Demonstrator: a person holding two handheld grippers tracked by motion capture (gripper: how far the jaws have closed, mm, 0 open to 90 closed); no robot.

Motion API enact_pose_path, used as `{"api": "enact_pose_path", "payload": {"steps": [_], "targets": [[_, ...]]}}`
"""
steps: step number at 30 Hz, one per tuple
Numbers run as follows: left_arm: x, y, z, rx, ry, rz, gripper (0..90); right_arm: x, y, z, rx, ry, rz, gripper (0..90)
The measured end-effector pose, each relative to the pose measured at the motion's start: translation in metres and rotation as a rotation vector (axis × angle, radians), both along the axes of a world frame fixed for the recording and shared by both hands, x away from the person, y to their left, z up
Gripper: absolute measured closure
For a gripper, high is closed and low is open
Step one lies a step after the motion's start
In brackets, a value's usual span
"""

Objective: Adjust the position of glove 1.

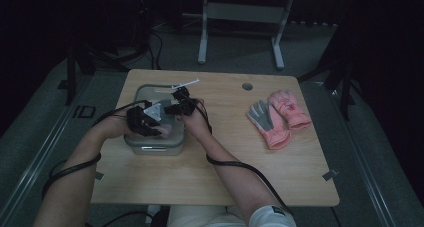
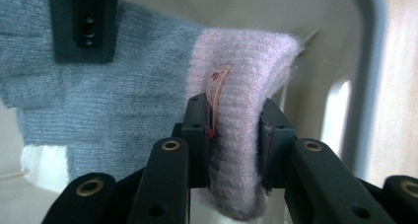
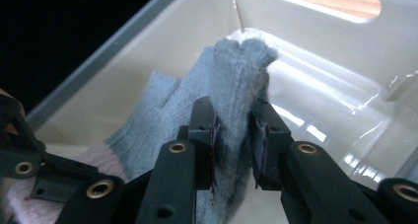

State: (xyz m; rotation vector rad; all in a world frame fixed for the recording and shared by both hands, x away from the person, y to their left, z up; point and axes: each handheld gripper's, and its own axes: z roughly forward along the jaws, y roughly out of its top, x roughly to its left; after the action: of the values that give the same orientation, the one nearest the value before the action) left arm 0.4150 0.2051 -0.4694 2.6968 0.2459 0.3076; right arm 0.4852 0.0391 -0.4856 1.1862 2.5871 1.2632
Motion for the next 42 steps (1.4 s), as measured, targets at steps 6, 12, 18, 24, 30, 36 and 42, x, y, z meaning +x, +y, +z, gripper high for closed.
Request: {"api": "enact_pose_path", "payload": {"steps": [6,12,18,24,30,36,42], "targets": [[0.001,-0.007,-0.010,0.021,-0.038,-0.001,70.6,0.004,0.001,0.000,-0.012,0.001,-0.007,73.5],[0.008,-0.012,-0.017,0.022,0.004,-0.003,70.6,0.005,0.000,0.000,-0.053,-0.019,-0.008,68.3],[0.012,-0.017,-0.023,0.070,0.043,-0.006,70.5,0.007,-0.007,0.002,-0.045,-0.029,-0.030,64.4],[0.016,-0.022,-0.028,0.089,0.047,0.007,68.9,0.005,-0.017,0.014,-0.001,-0.040,-0.037,61.8],[0.019,-0.025,-0.030,0.070,0.061,0.059,63.5,0.003,-0.034,0.020,0.027,-0.043,-0.055,61.4],[0.021,-0.022,-0.016,0.000,0.067,0.163,39.6,-0.003,-0.049,0.029,0.038,-0.066,-0.052,59.8],[0.016,-0.022,0.005,-0.070,0.062,0.203,18.9,-0.007,-0.063,0.035,0.050,-0.081,-0.050,59.9]]}}
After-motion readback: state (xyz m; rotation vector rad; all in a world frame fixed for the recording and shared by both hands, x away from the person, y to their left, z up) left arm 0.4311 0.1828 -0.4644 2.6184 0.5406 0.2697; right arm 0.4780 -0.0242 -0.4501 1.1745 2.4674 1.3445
